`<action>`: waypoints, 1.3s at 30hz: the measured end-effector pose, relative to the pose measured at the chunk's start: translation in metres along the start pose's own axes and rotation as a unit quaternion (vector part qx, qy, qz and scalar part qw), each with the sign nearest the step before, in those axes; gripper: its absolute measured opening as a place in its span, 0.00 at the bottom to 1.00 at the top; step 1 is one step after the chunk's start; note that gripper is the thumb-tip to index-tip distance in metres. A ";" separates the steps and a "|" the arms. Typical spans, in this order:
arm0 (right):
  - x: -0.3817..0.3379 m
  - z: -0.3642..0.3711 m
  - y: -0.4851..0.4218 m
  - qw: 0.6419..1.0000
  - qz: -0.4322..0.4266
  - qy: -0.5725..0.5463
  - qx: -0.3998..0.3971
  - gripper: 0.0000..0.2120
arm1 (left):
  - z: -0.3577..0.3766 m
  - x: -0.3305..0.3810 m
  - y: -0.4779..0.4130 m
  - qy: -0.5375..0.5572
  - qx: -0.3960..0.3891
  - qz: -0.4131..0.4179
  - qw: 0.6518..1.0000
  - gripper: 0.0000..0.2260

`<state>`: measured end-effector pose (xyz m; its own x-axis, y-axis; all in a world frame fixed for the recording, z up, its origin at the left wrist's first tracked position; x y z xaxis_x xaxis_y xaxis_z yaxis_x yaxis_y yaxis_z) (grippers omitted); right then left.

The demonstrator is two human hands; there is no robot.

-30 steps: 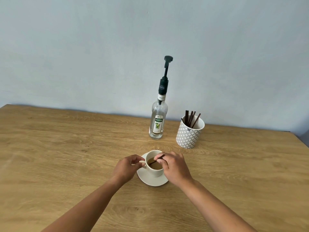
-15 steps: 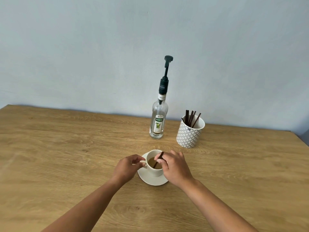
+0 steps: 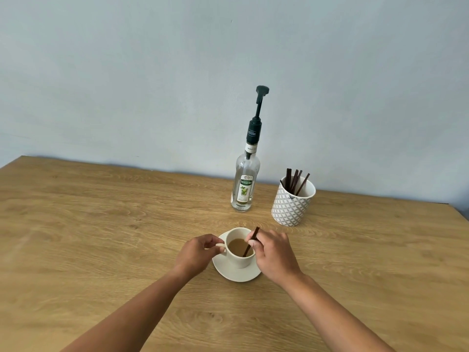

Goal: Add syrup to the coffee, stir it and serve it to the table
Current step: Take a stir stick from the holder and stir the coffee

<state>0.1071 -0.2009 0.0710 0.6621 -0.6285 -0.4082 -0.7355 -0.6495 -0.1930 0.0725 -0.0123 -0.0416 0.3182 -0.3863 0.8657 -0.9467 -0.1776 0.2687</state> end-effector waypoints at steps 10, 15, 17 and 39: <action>0.006 0.001 -0.002 0.999 0.015 0.030 0.007 0.07 | 0.000 -0.001 0.000 -0.005 0.000 0.004 1.000 0.05; 0.004 -0.005 0.003 0.999 0.004 0.047 0.018 0.08 | 0.001 -0.002 0.000 0.015 -0.004 0.005 1.000 0.04; 0.001 -0.003 0.004 0.999 -0.004 0.030 0.018 0.07 | 0.001 -0.002 -0.001 0.021 -0.005 0.008 1.000 0.03; -0.009 0.006 0.002 1.000 -0.025 0.003 0.013 0.07 | -0.001 -0.003 -0.004 -0.017 -0.005 0.012 1.000 0.02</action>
<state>0.0985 -0.1938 0.0692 0.6989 -0.5985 -0.3916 -0.7049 -0.6690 -0.2358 0.0754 -0.0098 -0.0449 0.2966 -0.4211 0.8572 -0.9545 -0.1592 0.2520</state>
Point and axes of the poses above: each hand's wrist, its own y-axis away from the middle knuckle, its own z-axis out of the palm, x = y × z, the point moved 9 cm from there along -y, towards the middle knuckle, and after that the axes turned 10 degrees about -x, right-handed, at the moved point
